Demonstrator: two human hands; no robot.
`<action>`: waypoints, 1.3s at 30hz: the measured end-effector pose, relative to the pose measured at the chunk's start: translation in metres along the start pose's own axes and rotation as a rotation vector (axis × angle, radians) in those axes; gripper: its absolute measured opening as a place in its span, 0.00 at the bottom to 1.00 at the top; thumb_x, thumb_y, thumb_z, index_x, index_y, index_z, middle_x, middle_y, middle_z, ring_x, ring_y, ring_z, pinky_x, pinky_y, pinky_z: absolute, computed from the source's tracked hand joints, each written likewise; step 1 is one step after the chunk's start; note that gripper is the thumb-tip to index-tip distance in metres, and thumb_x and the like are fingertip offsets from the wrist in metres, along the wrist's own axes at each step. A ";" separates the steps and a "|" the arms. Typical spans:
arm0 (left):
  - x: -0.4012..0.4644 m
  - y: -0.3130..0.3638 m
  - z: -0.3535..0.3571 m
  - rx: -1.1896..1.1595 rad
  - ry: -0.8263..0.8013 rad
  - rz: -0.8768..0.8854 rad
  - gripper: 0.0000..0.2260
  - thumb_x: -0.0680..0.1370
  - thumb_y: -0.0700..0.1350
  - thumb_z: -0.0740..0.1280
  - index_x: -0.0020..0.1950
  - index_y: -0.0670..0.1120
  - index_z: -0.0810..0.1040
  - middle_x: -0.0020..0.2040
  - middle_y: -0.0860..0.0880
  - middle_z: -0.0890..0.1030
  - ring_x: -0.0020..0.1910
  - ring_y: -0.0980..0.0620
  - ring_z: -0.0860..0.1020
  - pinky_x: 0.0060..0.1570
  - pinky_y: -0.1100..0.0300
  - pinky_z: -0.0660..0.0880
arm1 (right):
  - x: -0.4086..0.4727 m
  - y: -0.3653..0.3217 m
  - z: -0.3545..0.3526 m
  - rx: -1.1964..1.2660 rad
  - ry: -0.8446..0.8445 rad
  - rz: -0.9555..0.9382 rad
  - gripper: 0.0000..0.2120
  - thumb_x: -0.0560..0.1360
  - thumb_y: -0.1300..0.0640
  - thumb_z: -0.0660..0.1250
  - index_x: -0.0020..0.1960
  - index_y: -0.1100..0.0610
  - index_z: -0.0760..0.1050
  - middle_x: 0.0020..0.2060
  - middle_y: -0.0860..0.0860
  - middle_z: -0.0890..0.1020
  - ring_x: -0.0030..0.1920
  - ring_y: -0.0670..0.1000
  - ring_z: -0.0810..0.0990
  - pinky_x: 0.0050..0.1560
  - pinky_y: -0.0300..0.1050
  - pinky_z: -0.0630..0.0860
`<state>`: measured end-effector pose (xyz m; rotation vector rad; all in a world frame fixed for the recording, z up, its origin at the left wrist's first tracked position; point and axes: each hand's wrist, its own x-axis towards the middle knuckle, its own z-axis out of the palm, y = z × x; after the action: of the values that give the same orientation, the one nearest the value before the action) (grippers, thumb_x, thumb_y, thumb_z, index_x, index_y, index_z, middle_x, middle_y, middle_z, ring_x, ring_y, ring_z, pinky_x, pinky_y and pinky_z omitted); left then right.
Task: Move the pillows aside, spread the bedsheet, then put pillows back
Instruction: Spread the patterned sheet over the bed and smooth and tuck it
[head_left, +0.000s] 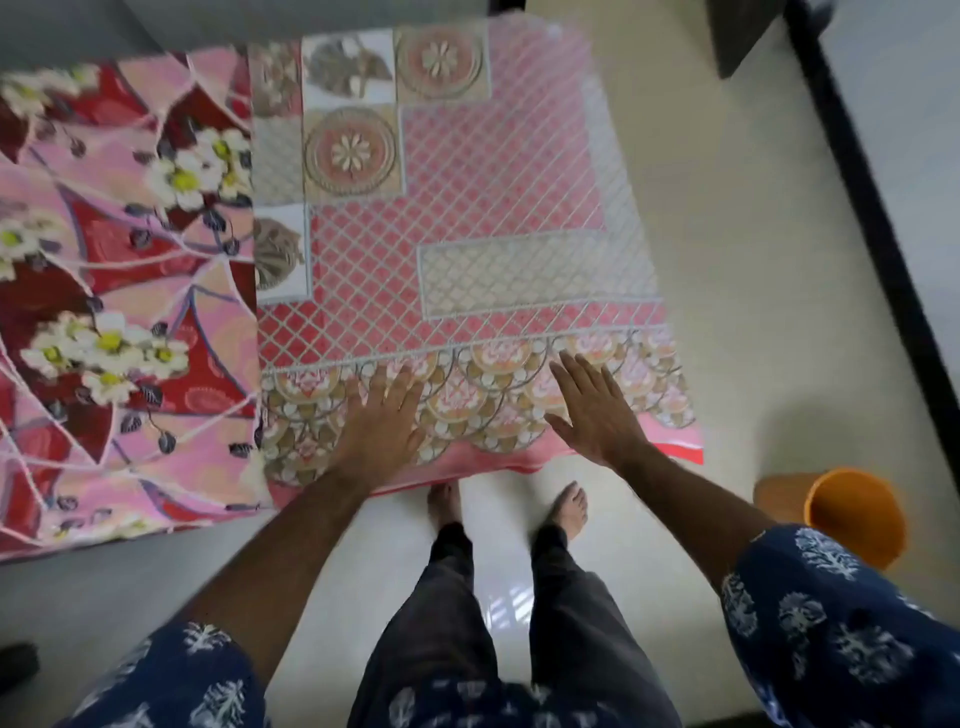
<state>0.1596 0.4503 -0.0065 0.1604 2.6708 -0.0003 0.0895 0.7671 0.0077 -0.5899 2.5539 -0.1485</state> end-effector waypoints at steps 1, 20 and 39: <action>-0.001 -0.006 0.026 -0.015 -0.027 -0.029 0.31 0.82 0.59 0.57 0.81 0.46 0.60 0.82 0.41 0.58 0.80 0.35 0.55 0.73 0.28 0.56 | 0.008 -0.004 0.025 -0.005 -0.034 -0.019 0.36 0.82 0.42 0.58 0.82 0.57 0.47 0.82 0.55 0.48 0.82 0.57 0.46 0.80 0.59 0.45; -0.050 -0.130 0.153 -0.813 0.268 -0.986 0.28 0.70 0.46 0.78 0.67 0.40 0.73 0.61 0.37 0.80 0.60 0.36 0.78 0.57 0.42 0.77 | 0.032 -0.092 0.159 0.075 0.048 -0.124 0.29 0.74 0.56 0.69 0.74 0.59 0.66 0.75 0.60 0.66 0.74 0.63 0.63 0.72 0.64 0.66; -0.116 -0.116 0.138 -1.765 0.271 -0.726 0.06 0.79 0.47 0.70 0.50 0.45 0.77 0.31 0.48 0.77 0.22 0.52 0.72 0.25 0.55 0.77 | 0.019 -0.152 0.194 1.602 -0.755 0.853 0.40 0.66 0.28 0.69 0.66 0.57 0.76 0.64 0.54 0.81 0.63 0.54 0.80 0.68 0.56 0.74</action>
<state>0.3112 0.3185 -0.0805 -1.3313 1.8092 2.0106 0.2311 0.6235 -0.1361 0.8656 1.1119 -1.1705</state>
